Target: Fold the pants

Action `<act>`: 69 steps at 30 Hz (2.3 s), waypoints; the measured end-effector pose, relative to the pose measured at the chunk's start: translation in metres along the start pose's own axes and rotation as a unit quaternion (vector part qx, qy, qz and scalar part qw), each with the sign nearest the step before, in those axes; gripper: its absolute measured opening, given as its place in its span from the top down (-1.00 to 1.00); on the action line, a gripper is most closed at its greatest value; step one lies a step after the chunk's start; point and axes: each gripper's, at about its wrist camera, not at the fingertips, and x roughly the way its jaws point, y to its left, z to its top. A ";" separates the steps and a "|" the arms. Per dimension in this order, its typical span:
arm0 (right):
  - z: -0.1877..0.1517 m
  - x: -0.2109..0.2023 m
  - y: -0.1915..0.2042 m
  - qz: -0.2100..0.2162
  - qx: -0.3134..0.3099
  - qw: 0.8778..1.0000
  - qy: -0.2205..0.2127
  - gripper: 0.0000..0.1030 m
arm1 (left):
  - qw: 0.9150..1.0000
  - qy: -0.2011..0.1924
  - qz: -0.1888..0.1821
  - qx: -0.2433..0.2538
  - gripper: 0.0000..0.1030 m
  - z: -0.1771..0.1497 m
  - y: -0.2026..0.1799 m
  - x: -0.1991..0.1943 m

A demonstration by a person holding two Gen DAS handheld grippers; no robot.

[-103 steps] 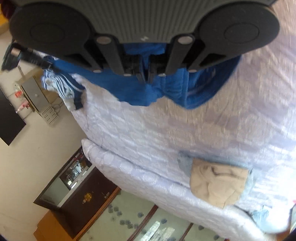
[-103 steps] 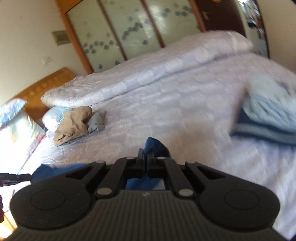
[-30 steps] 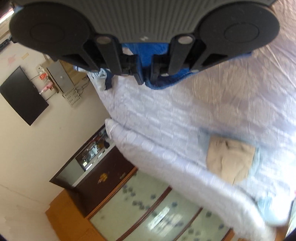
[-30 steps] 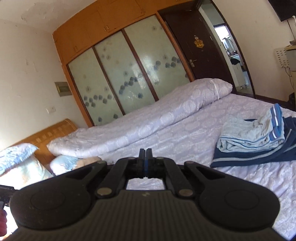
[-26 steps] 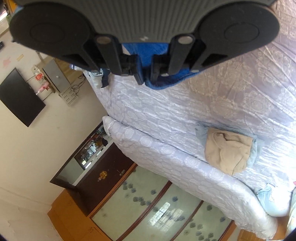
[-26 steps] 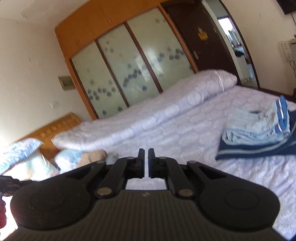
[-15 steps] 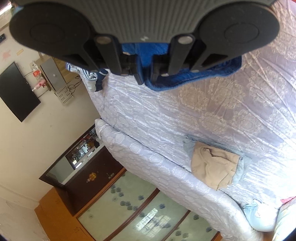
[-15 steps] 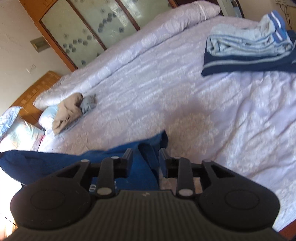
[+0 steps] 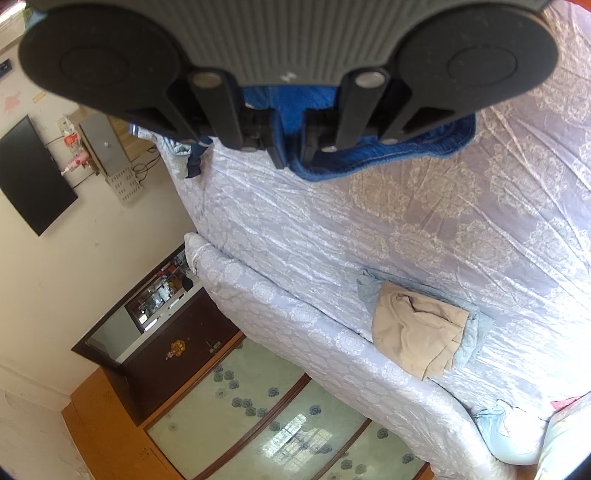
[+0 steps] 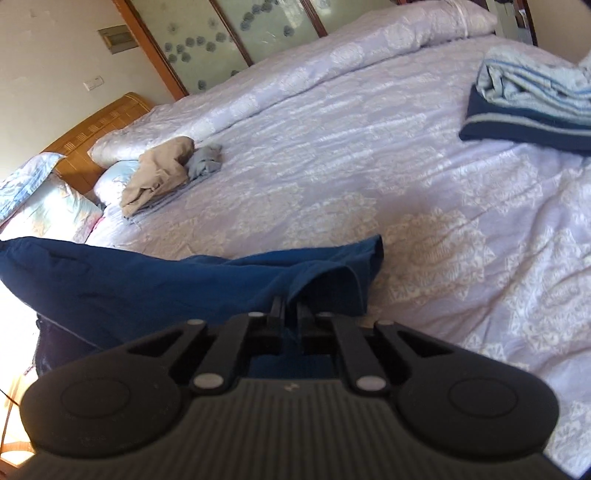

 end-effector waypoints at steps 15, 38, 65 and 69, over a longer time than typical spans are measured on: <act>0.104 -0.139 0.023 0.091 0.037 0.962 -0.255 0.86 | 0.996 -0.060 -0.068 0.015 0.83 0.035 -0.032 -0.037; 0.205 0.170 -0.002 -0.060 -0.003 0.995 -0.075 0.85 | 0.987 0.006 0.153 -0.041 0.76 0.096 0.100 0.233; -0.056 -0.075 0.000 0.014 0.008 0.998 0.054 0.18 | 0.992 0.066 0.087 0.070 -0.34 -0.090 0.083 0.040; -0.062 -0.049 0.002 0.015 0.012 0.998 0.066 0.18 | 0.986 0.114 0.072 0.096 0.60 -0.098 0.082 0.059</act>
